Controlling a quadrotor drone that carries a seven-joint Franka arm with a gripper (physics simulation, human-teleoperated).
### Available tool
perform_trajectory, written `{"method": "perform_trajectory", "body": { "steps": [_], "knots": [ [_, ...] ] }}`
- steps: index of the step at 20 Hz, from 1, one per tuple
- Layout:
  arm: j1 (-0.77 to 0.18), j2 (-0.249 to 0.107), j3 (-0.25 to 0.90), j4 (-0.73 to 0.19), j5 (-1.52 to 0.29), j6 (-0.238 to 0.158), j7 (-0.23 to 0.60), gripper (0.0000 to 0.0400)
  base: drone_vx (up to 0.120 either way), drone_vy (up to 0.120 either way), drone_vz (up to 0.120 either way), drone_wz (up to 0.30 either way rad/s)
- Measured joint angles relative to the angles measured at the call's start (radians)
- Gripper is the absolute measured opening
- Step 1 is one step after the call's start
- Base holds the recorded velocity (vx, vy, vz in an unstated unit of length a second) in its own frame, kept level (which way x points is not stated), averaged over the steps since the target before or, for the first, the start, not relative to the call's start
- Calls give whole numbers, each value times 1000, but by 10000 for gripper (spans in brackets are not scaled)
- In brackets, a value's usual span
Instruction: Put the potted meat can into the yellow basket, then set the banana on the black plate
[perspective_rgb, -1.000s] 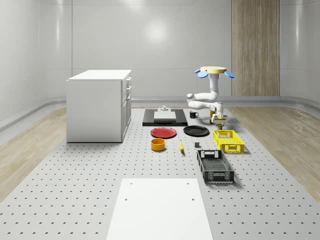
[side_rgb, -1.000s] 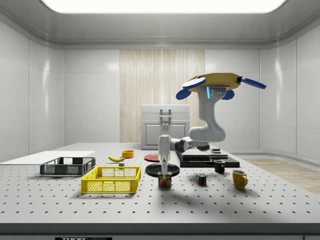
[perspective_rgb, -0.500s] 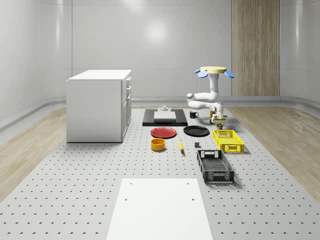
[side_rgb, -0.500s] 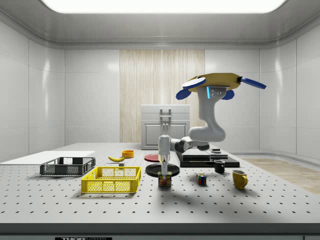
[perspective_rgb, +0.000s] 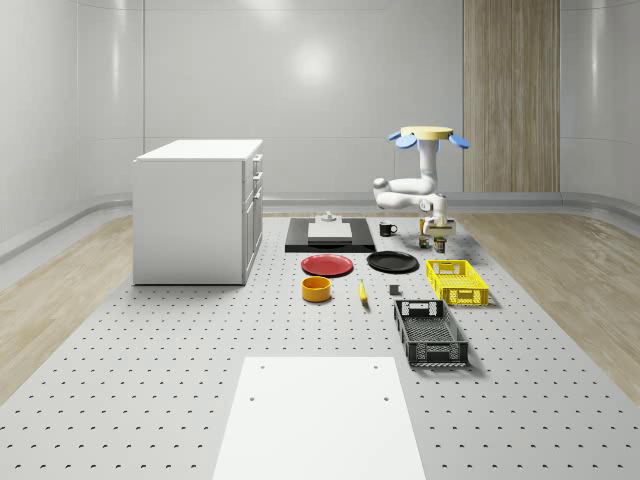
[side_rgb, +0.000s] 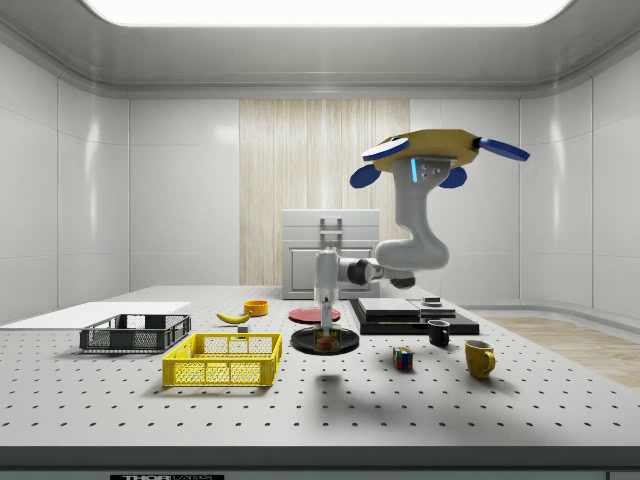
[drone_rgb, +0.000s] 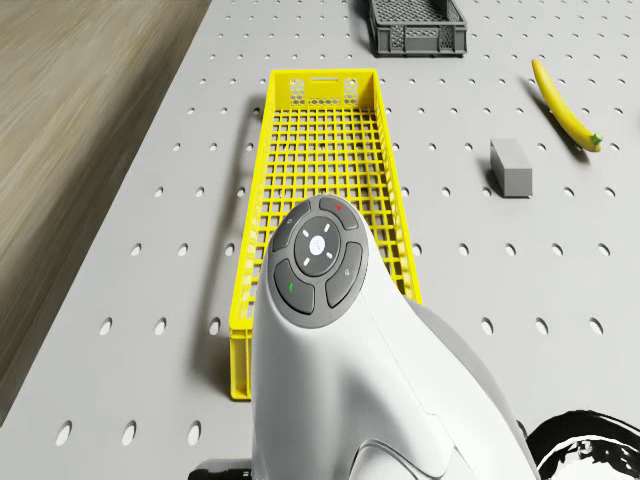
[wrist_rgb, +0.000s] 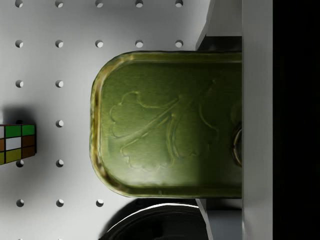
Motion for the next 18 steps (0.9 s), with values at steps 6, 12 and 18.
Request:
{"method": "perform_trajectory", "body": {
  "steps": [6, 12, 18],
  "knots": [
    [-3, -9, 14, -1, 15, 5, 4, 289, 120, 0, 53, 0],
    [-6, -20, 18, -1, 23, 14, 6, 289, 120, 0, 0, 0],
    [-9, -29, 21, -1, 28, 23, 8, 289, 120, 0, 0, 0]
  ]
}}
